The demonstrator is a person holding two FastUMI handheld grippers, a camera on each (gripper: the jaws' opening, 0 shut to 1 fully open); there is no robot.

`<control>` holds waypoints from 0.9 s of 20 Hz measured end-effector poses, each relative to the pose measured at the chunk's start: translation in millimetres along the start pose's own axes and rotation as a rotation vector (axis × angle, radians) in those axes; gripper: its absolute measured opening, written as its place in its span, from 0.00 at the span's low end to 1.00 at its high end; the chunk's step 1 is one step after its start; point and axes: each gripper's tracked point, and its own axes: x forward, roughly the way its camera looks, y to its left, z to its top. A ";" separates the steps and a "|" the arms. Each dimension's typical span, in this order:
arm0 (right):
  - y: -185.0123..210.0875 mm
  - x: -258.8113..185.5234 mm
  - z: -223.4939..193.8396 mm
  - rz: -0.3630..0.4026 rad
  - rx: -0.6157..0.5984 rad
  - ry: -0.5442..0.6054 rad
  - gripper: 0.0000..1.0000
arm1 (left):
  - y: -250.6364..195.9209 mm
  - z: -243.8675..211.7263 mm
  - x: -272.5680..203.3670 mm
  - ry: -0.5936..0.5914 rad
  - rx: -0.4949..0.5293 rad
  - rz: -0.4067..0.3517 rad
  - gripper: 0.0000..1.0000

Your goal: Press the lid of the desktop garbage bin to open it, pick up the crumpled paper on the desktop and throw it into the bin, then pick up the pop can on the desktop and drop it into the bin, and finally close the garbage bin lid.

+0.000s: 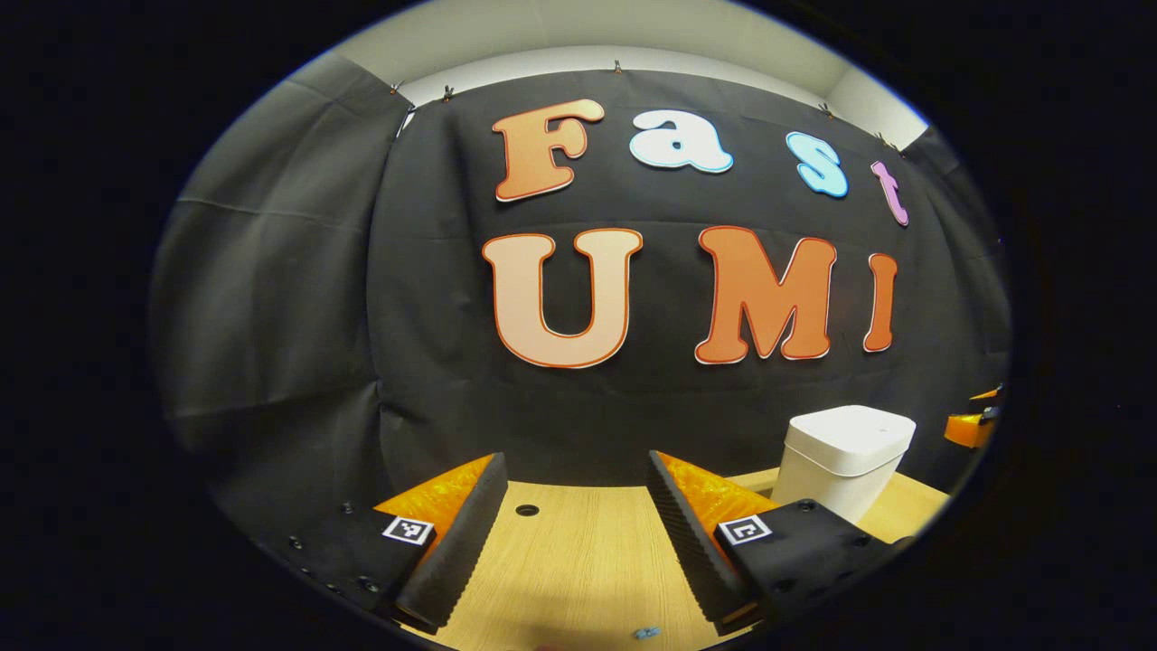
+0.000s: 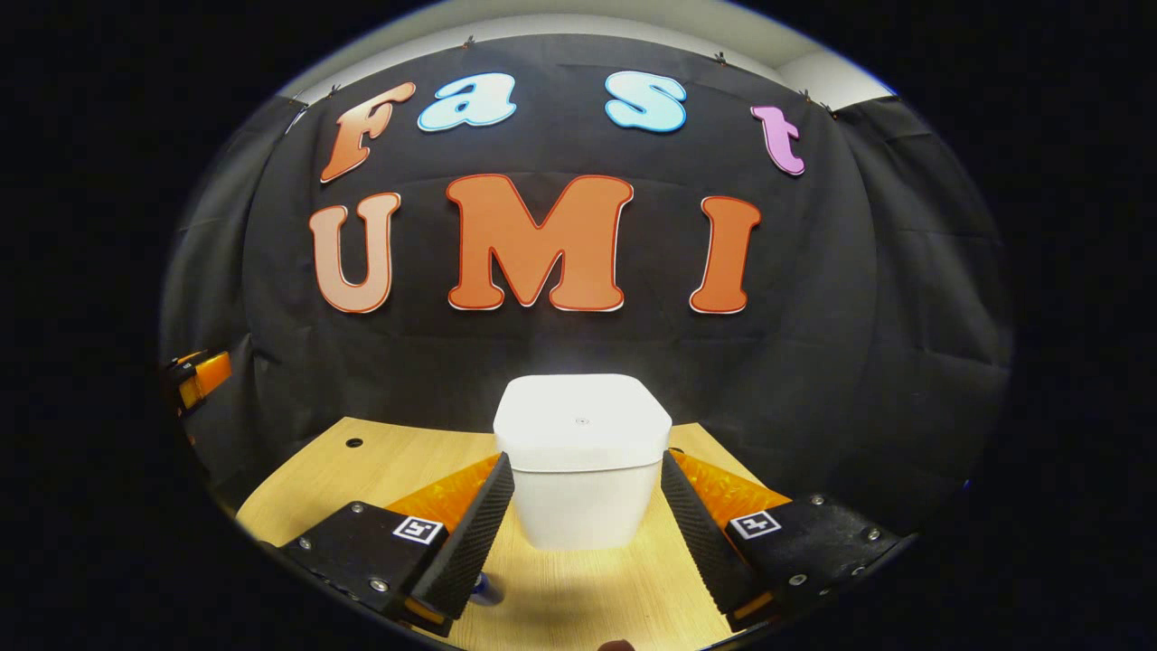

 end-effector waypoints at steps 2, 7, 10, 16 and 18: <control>-1.7 1.8 -0.1 -0.002 0.012 0.013 0.99 | 0.7 -0.2 0.2 0.001 -0.003 -0.001 0.99; -5.6 3.6 -4.9 -0.001 0.022 0.051 0.98 | 0.0 -2.3 0.6 0.005 -0.003 -0.005 0.99; -4.3 4.3 -6.8 0.017 0.009 0.068 0.82 | 0.5 -3.7 0.7 0.007 -0.004 -0.004 0.99; -4.5 4.5 -2.8 0.027 -0.011 0.063 0.42 | 2.3 -4.4 0.5 0.005 0.009 0.006 0.99; -7.4 5.4 -1.0 0.023 -0.009 0.061 0.28 | 3.6 -3.7 0.7 0.005 0.011 0.008 0.99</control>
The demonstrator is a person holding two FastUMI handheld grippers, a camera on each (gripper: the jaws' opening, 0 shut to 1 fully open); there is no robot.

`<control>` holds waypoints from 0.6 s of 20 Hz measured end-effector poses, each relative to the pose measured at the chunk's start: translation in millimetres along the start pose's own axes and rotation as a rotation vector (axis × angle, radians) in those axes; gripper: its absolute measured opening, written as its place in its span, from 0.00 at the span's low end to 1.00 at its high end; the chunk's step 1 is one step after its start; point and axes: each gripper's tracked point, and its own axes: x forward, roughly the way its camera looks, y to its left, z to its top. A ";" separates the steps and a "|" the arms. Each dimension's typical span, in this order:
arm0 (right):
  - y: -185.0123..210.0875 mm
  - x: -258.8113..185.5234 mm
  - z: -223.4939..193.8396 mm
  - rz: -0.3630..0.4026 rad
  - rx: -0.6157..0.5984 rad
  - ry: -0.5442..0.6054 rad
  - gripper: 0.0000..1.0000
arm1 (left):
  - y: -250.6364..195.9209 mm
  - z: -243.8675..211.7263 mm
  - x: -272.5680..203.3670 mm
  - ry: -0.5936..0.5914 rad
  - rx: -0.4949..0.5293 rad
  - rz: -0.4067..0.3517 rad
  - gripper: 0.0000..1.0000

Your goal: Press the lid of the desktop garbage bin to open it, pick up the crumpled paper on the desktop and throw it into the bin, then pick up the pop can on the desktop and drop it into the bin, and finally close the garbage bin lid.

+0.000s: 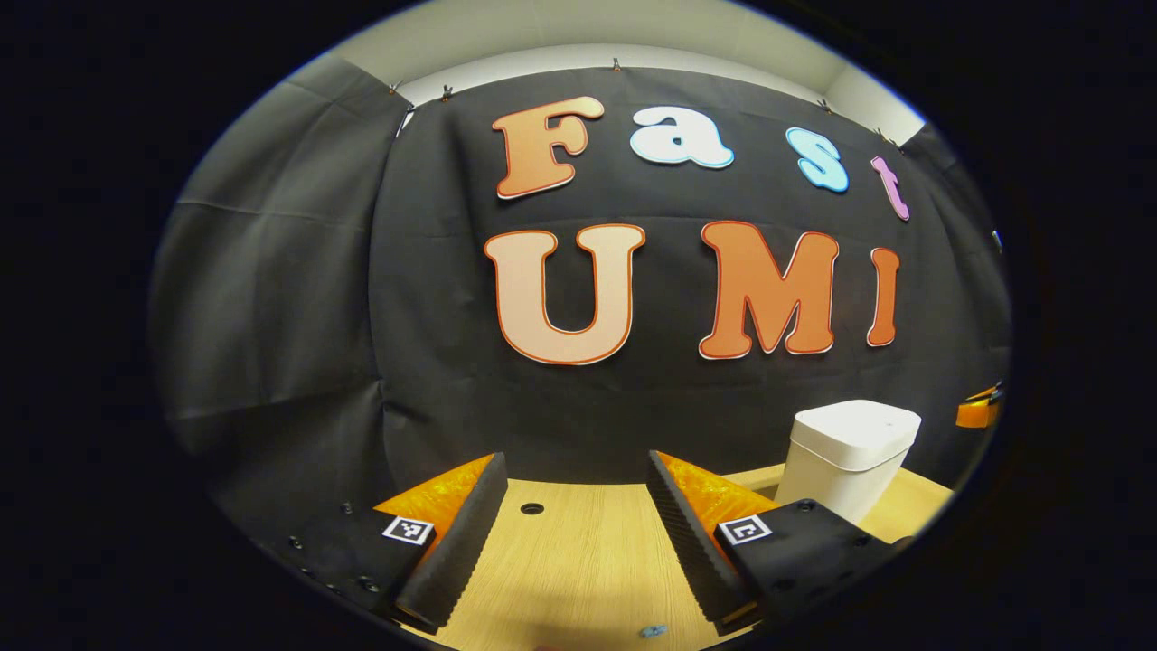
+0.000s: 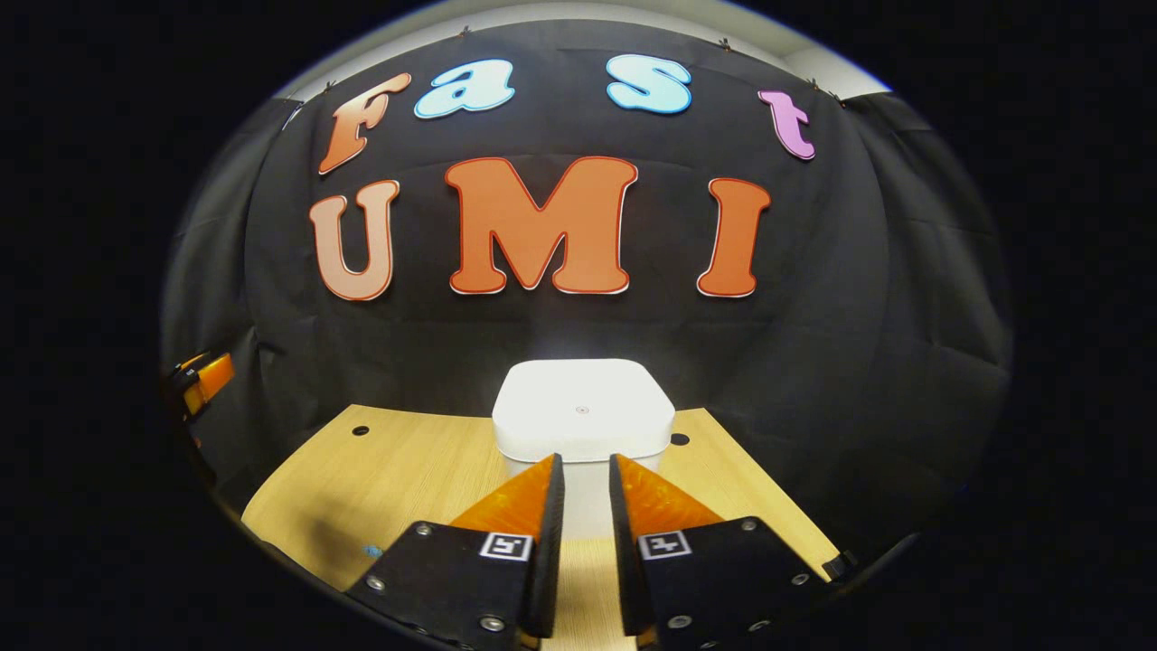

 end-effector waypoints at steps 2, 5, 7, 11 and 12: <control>-3.2 1.4 1.7 -0.011 0.000 -0.001 0.14 | 0.3 -0.9 0.3 0.000 0.001 0.002 0.99; -3.2 6.0 3.7 -0.004 -0.013 0.011 0.01 | 3.2 -0.9 0.5 -0.002 0.000 0.008 0.99; -2.0 11.1 5.8 0.008 -0.048 0.026 0.01 | 4.2 -3.5 1.6 0.003 -0.002 0.009 0.99; 1.7 26.8 14.3 0.049 -0.079 0.074 0.01 | 7.6 -10.4 2.6 0.016 -0.004 0.013 0.99; 1.5 33.2 16.1 0.061 -0.080 0.092 0.00 | 9.2 -12.6 3.6 0.019 -0.005 0.015 0.99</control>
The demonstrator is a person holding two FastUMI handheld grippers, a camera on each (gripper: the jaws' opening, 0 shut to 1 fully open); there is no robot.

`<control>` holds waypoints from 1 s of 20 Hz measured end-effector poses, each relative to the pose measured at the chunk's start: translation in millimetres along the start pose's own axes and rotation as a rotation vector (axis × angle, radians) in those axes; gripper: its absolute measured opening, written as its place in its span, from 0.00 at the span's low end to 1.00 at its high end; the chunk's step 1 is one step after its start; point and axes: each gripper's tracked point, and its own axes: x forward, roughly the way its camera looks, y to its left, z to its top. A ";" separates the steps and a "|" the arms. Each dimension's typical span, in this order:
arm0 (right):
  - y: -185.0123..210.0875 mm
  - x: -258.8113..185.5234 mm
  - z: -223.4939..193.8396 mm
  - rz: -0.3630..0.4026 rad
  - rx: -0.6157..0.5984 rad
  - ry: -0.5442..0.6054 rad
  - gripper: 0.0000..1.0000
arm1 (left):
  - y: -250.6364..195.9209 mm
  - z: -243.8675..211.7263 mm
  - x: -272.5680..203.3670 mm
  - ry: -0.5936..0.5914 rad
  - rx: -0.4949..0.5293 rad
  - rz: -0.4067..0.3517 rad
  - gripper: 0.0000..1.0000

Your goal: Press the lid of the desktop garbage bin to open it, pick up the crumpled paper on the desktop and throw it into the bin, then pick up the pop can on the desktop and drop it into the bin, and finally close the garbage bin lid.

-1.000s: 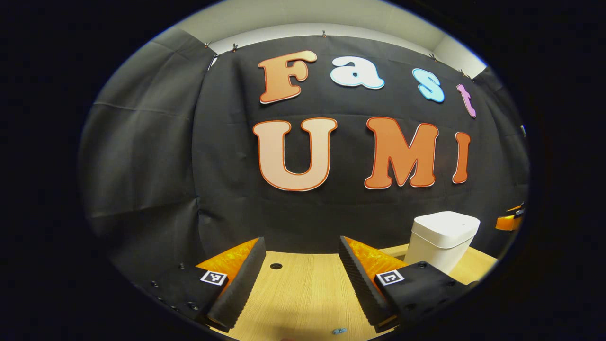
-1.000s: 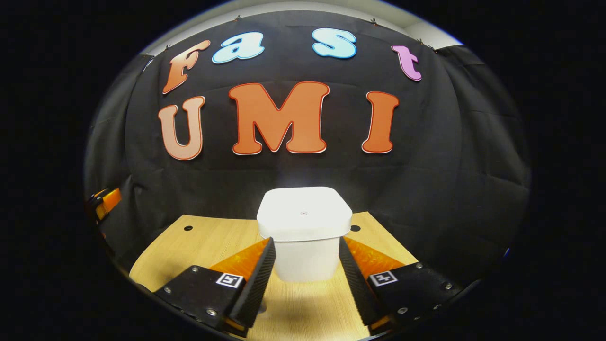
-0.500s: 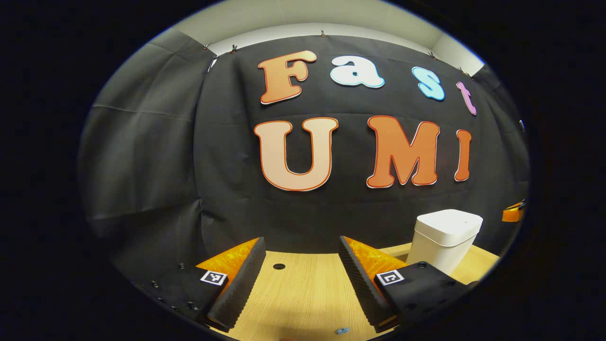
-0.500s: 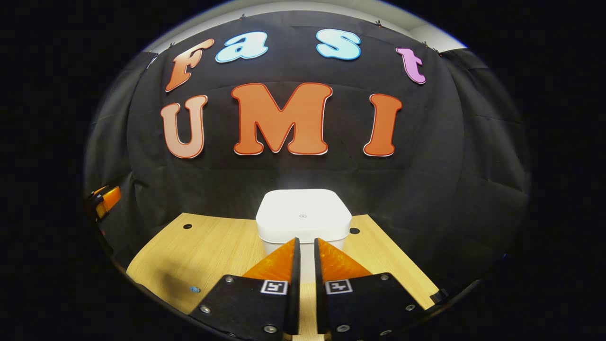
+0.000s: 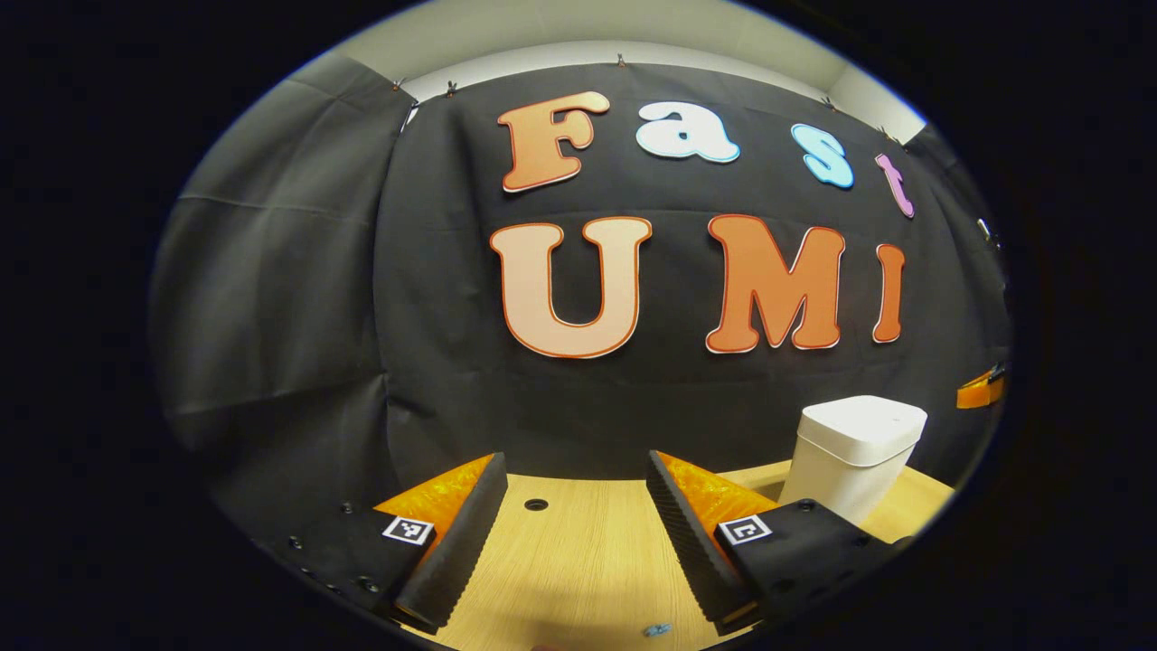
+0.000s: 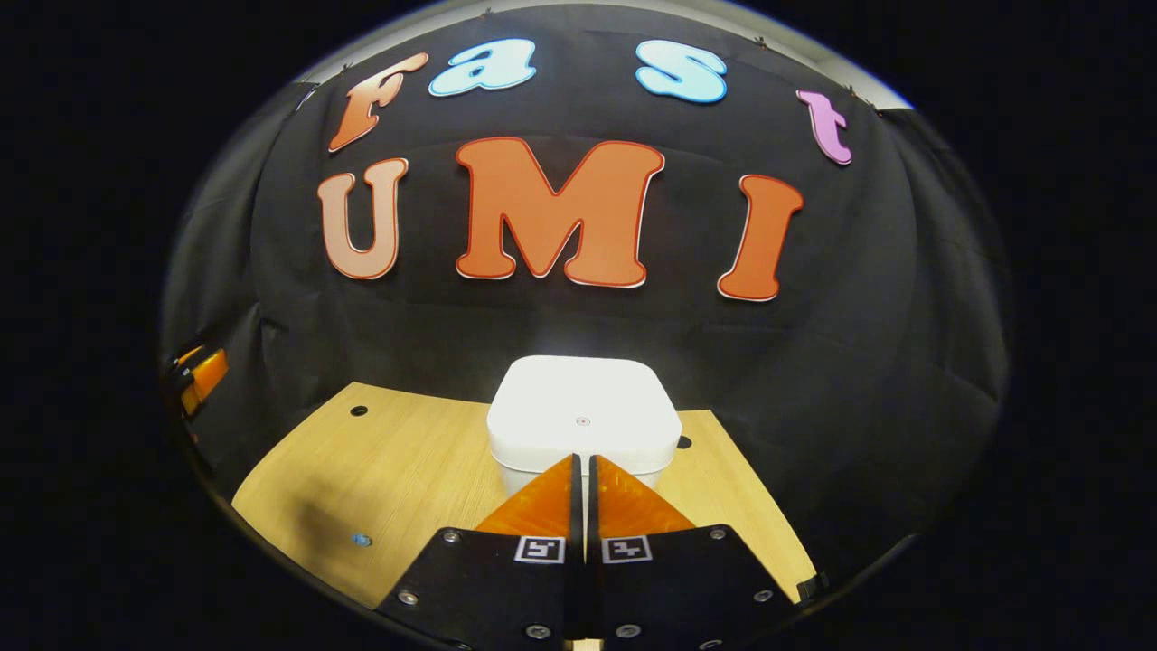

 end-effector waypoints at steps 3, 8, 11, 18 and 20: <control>-7.6 23.5 11.8 -0.005 -0.039 0.041 0.01 | 5.0 -1.4 0.3 0.002 0.000 0.005 0.99; -11.8 70.3 27.0 0.000 -0.074 0.099 0.01 | 15.0 -4.0 5.4 0.011 0.012 0.018 0.99; -8.3 95.3 25.0 0.031 -0.065 0.164 0.01 | 19.6 -7.2 5.1 0.020 0.017 0.028 0.99; -3.4 117.5 10.7 0.081 -0.074 0.276 0.01 | 26.6 -26.8 7.8 0.062 0.016 0.050 0.99; 0.9 119.7 5.9 0.105 -0.058 0.311 0.01 | 29.1 -30.0 8.0 0.069 0.019 0.056 0.99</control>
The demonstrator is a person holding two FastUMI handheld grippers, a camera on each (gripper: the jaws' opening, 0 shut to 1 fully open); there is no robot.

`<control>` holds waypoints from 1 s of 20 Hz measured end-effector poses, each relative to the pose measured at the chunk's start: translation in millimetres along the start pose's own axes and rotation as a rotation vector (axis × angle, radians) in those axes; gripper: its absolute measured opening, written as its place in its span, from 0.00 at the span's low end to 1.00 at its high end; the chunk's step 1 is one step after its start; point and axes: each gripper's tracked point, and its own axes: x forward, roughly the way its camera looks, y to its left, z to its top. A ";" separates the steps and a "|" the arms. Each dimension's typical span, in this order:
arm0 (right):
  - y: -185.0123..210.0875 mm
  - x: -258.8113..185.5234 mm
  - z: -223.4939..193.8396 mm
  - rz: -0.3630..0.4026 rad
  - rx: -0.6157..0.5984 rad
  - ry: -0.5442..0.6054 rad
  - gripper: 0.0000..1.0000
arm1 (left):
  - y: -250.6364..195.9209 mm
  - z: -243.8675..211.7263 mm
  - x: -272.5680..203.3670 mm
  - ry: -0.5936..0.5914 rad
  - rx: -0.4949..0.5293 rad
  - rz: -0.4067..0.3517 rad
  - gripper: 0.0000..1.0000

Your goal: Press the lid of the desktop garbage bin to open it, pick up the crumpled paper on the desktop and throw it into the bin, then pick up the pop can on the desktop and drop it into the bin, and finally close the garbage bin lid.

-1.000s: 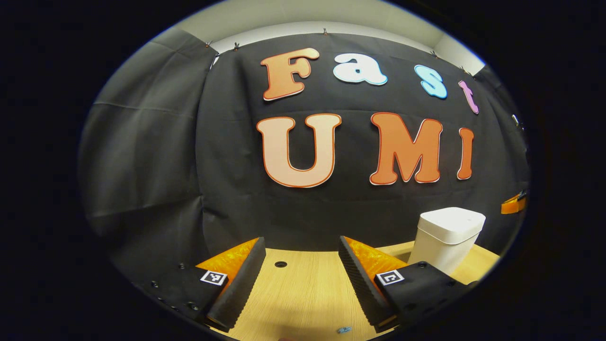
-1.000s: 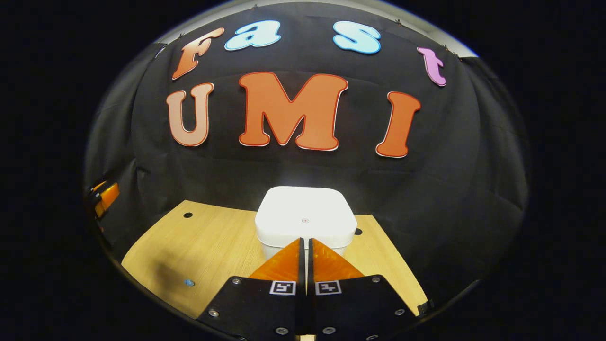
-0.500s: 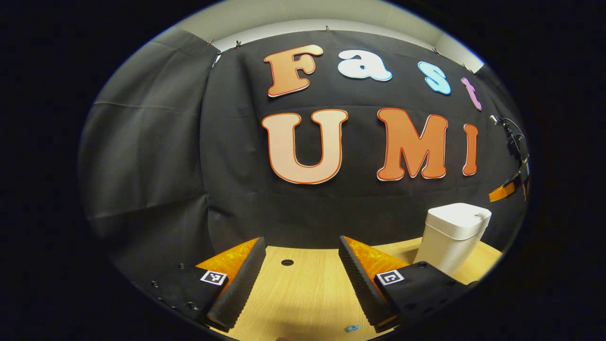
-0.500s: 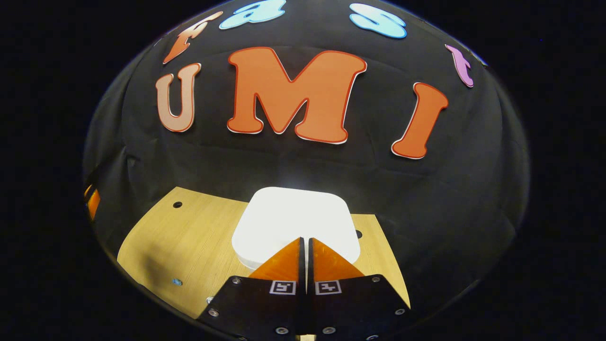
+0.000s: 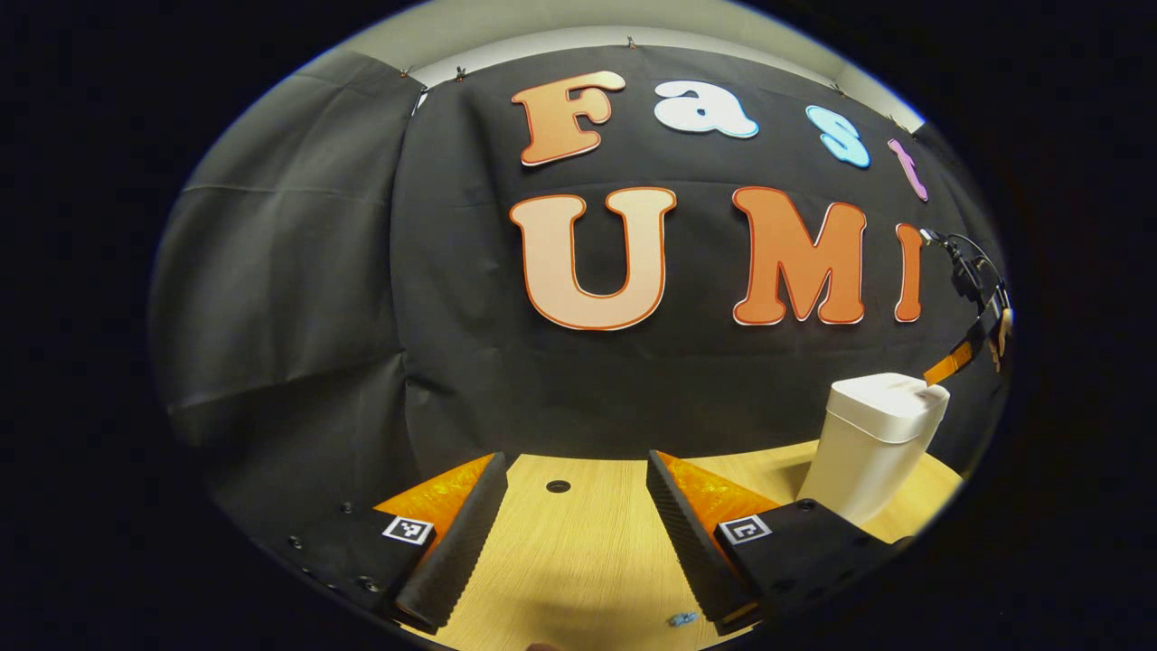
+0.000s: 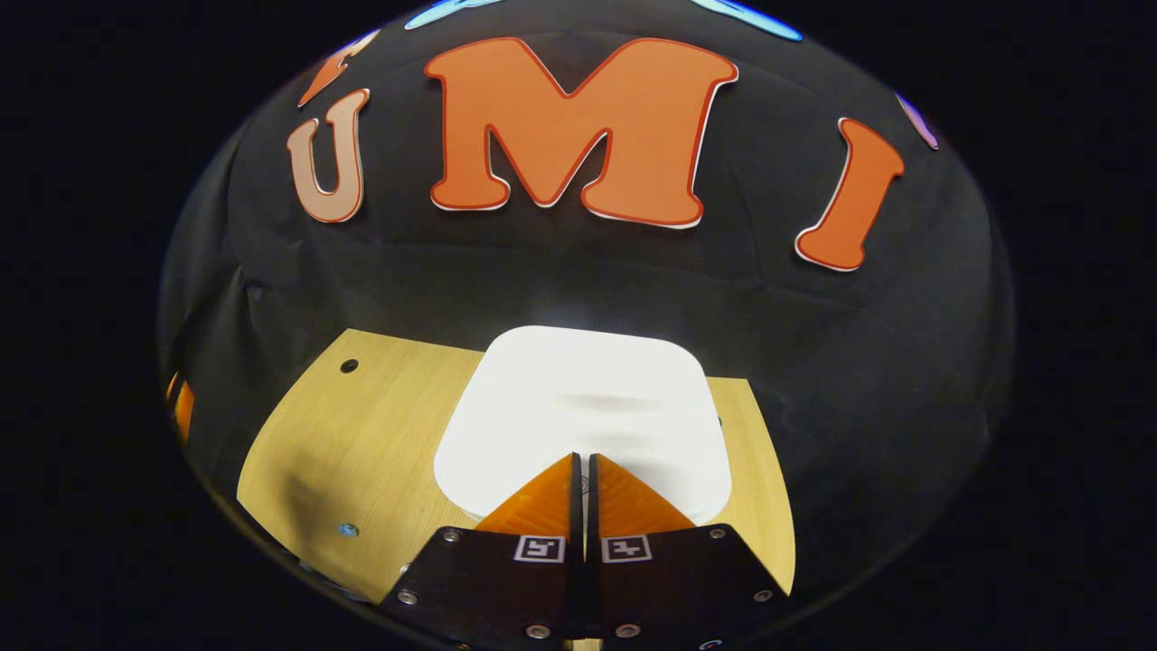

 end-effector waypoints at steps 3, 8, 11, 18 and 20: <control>-2.8 2.2 -3.8 -0.021 -0.045 0.022 0.01 | 2.4 -4.4 1.3 0.012 0.001 0.004 0.99; 2.4 7.8 -12.9 0.001 -0.018 0.080 0.01 | 3.2 -8.7 3.8 0.023 0.012 0.002 0.99; 3.3 9.6 -13.0 0.049 0.003 0.076 0.00 | -2.8 -11.5 4.0 0.025 0.000 -0.012 0.98; 3.5 10.6 -11.2 0.047 -0.001 0.063 0.01 | -5.7 -7.7 2.7 0.020 0.002 -0.027 0.99; -1.9 3.1 5.1 0.002 0.025 -0.002 0.01 | -3.8 -4.7 3.6 0.018 0.001 -0.021 0.99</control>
